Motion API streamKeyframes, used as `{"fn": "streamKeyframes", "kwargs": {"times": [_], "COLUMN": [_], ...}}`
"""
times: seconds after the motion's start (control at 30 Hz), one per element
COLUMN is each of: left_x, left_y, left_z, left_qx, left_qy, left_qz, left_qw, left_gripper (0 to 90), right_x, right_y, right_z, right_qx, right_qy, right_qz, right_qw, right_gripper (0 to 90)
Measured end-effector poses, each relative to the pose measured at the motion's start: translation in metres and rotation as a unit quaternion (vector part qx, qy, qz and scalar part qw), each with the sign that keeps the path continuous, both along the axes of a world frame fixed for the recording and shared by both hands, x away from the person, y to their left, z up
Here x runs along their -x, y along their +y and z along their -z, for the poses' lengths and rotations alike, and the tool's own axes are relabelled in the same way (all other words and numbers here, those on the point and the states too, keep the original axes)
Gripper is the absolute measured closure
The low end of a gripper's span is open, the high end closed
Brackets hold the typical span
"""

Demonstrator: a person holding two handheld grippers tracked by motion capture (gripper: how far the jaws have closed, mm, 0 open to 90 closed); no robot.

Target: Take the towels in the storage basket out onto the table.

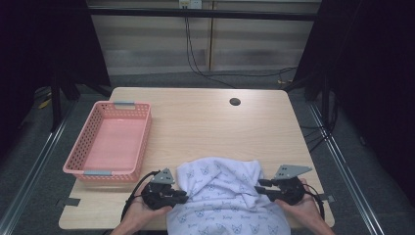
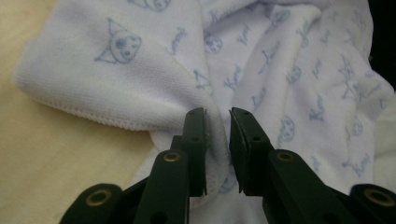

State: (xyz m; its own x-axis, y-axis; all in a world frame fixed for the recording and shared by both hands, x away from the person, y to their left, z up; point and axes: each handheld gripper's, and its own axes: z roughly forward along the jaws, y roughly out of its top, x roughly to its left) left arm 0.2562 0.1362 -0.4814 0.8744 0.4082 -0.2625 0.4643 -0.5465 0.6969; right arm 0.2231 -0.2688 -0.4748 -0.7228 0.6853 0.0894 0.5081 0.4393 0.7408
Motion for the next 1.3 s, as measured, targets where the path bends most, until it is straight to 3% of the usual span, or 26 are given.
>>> {"fn": "streamKeyframes", "kwargs": {"times": [0.07, 0.13, 0.2, 0.3, 0.4, 0.5, 0.57, 0.63, 0.7, 0.8, 0.83, 0.9, 0.93, 0.97, 1.0, 1.03, 1.1, 1.17, 1.3], "left_x": [-0.009, -0.018, -0.028, -0.044, -0.057, -0.071, -0.078, -0.085, -0.088, -0.091, -0.091, -0.089, -0.089, -0.087, -0.086, -0.085, -0.084, -0.083, -0.084], "left_y": [0.0, -0.001, -0.002, -0.001, 0.003, 0.003, 0.0, 0.0, -0.003, -0.002, -0.003, -0.006, -0.006, -0.006, -0.006, -0.003, 0.002, 0.008, 0.012], "left_z": [-0.002, -0.004, -0.006, -0.006, -0.006, -0.001, 0.002, 0.008, 0.015, 0.021, 0.02, 0.02, 0.02, 0.018, 0.015, 0.01, -0.002, -0.017, -0.038], "left_qx": [0.014, 0.018, 0.024, 0.03, 0.042, 0.039, 0.024, 0.038, 0.004, -0.012, -0.01, -0.019, -0.014, -0.011, -0.008, 0.009, 0.035, 0.068, 0.076], "left_qy": [-0.004, -0.007, -0.013, -0.021, -0.024, -0.01, -0.015, -0.018, -0.026, -0.019, -0.018, -0.024, -0.015, -0.021, -0.025, -0.023, -0.037, -0.052, -0.076], "left_qz": [-0.013, -0.026, -0.041, -0.07, -0.094, -0.126, -0.13, -0.126, -0.139, -0.14, -0.138, -0.126, -0.115, -0.11, -0.11, -0.11, -0.117, -0.125, -0.12], "left_qw": [0.9998, 0.9995, 0.9988, 0.9969, 0.9944, 0.9913, 0.9912, 0.9912, 0.99, 0.9898, 0.9903, 0.9916, 0.9932, 0.9936, 0.9936, 0.9936, 0.9918, 0.9884, 0.987], "left_gripper": [73.0, 73.1, 72.7, 69.3, 69.1, 68.1, 65.5, 56.5, 52.9, 49.6, 50.0, 63.1, 69.1, 77.2, 81.9, 83.1, 83.9, 84.2, 84.5], "right_x": [-0.009, -0.023, -0.039, -0.059, -0.063, -0.062, -0.062, -0.061, -0.062, -0.062, -0.062, -0.063, -0.063, -0.062, -0.061, -0.06, -0.056, -0.054, -0.055], "right_y": [-0.008, -0.014, -0.018, -0.016, -0.011, -0.008, -0.006, -0.003, -0.002, -0.004, -0.005, -0.008, -0.011, -0.014, -0.017, -0.02, -0.028, -0.038, -0.053], "right_z": [-0.005, -0.007, -0.002, 0.012, 0.021, 0.026, 0.026, 0.027, 0.027, 0.026, 0.025, 0.021, 0.019, 0.016, 0.012, 0.009, 0.0, -0.009, -0.031], "right_qx": [-0.017, -0.017, -0.015, 0.0, 0.018, 0.03, 0.031, 0.03, 0.026, 0.022, 0.02, 0.007, 0.001, -0.008, -0.014, -0.018, -0.033, -0.048, -0.076], "right_qy": [-0.012, -0.022, -0.019, 0.007, 0.02, 0.026, 0.019, 0.018, 0.016, 0.018, 0.014, 0.012, 0.01, 0.006, 0.003, -0.004, -0.015, -0.028, -0.058], "right_qz": [0.024, 0.054, 0.078, 0.092, 0.09, 0.091, 0.083, 0.081, 0.07, 0.07, 0.074, 0.083, 0.087, 0.092, 0.095, 0.1, 0.108, 0.119, 0.137], "right_qw": [0.9995, 0.9981, 0.9966, 0.9957, 0.9956, 0.9951, 0.9959, 0.9961, 0.9971, 0.9972, 0.9969, 0.9965, 0.9962, 0.9957, 0.9953, 0.9948, 0.9935, 0.9913, 0.9859], "right_gripper": [69.1, 69.2, 61.7, 52.9, 49.5, 49.2, 51.5, 58.3, 65.4, 73.3, 76.1, 80.1, 82.3, 83.5, 84.8, 85.3, 85.9, 86.0, 85.6]}}
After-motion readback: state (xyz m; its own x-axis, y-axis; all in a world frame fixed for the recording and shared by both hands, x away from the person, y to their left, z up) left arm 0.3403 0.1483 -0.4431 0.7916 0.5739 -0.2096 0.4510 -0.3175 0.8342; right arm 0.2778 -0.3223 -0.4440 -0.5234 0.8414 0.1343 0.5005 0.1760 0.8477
